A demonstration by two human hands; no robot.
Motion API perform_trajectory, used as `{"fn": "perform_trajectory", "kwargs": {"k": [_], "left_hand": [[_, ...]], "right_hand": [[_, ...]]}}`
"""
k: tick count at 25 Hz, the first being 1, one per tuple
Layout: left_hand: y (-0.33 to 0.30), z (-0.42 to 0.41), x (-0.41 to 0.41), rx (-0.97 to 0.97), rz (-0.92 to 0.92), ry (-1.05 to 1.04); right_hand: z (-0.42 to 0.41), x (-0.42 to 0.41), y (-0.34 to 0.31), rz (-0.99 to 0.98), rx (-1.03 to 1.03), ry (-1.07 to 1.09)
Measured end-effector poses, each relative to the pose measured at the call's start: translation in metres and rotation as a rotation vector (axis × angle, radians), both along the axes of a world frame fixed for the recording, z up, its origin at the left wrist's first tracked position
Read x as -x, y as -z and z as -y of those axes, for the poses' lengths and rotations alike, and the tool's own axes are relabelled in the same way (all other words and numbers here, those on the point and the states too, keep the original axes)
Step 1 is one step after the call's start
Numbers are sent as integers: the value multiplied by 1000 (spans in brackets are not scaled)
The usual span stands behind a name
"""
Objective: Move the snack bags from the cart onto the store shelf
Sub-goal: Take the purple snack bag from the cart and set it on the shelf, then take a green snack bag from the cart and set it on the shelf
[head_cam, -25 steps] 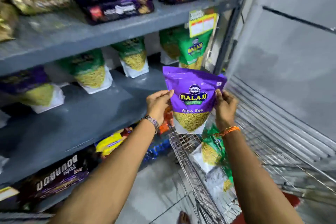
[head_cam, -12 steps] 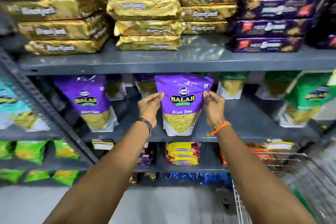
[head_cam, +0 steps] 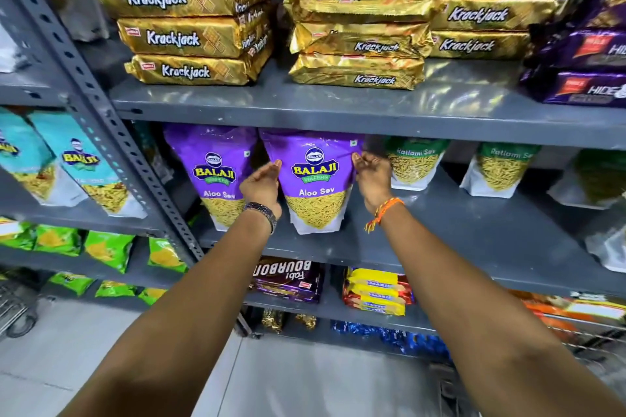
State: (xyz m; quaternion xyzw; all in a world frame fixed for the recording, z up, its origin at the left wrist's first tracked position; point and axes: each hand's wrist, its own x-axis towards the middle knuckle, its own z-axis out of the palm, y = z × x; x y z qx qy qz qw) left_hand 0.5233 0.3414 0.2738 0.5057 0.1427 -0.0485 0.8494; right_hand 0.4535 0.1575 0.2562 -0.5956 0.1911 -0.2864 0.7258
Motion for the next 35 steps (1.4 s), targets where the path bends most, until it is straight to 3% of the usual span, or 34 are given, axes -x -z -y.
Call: {"fn": "perform_trajectory", "kwargs": {"k": [6, 10, 16, 18, 26, 35], "left_hand": [[14, -6, -9, -27, 5, 9], [3, -2, 11, -27, 26, -94], [11, -8, 60, -22, -7, -273], [15, 0, 75, -15, -3, -248], [44, 81, 164, 18, -61, 245], [92, 209, 330, -148, -109, 1032]], "right_hand": [[-3, -2, 15, -32, 13, -81], [-3, 7, 10, -26, -8, -91], [5, 63, -8, 33, -159, 1], [11, 92, -12, 71, -221, 25], [56, 250, 3, 129, -256, 314], [99, 540, 83, 19, -448, 930]]}}
